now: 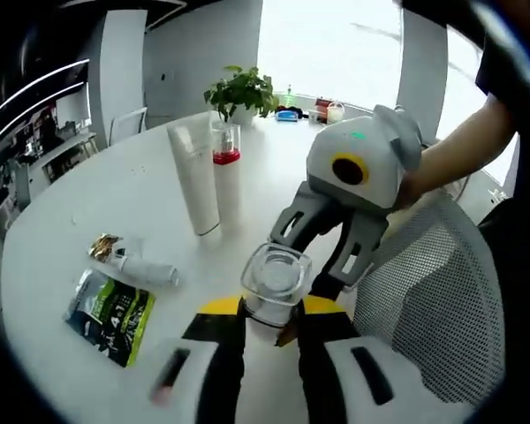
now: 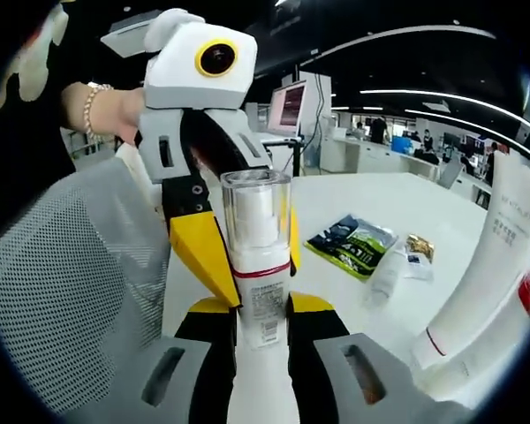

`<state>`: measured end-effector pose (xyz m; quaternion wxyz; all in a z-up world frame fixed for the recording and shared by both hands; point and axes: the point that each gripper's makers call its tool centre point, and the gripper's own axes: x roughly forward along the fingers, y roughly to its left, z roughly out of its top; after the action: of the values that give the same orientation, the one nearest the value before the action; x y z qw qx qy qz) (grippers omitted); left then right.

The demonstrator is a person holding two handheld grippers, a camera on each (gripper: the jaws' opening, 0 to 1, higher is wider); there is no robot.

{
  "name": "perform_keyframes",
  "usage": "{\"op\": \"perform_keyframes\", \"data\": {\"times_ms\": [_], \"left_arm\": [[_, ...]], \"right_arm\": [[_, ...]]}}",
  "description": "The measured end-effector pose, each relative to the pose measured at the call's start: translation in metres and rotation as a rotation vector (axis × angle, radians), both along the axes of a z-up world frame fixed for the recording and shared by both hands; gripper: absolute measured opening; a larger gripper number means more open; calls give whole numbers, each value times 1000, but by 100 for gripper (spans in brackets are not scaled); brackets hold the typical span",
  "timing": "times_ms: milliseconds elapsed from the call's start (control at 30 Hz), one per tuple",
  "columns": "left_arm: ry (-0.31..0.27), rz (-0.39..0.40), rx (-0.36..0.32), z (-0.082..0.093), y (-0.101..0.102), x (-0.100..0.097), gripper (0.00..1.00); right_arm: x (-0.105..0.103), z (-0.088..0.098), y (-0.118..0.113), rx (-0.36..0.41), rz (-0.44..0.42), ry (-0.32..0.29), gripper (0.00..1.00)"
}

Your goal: Arrange the skincare products in the storage area until every visible bottle or jar stands upright without overlapping.

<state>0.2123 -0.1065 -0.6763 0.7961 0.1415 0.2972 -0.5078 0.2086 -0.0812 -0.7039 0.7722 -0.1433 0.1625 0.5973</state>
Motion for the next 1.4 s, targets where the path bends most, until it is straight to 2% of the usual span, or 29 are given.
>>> {"op": "perform_keyframes", "data": {"times_ms": [233,667,1233,1400], "left_arm": [[12,-1,16,-10,-3,3,18],[22,-33,56,-26,-7,-3,18],[17,-38,41,-28,-14,0,22],[41,-15,26,-29,-13,0,22]], "right_arm": [[3,-11,-5,-12,14,7,21],[-2,-28,-10,-58,34,19,21],[-2,-30,-16,-43,33,39,21],[-1,-32,-17,-44,34,38,21]]}}
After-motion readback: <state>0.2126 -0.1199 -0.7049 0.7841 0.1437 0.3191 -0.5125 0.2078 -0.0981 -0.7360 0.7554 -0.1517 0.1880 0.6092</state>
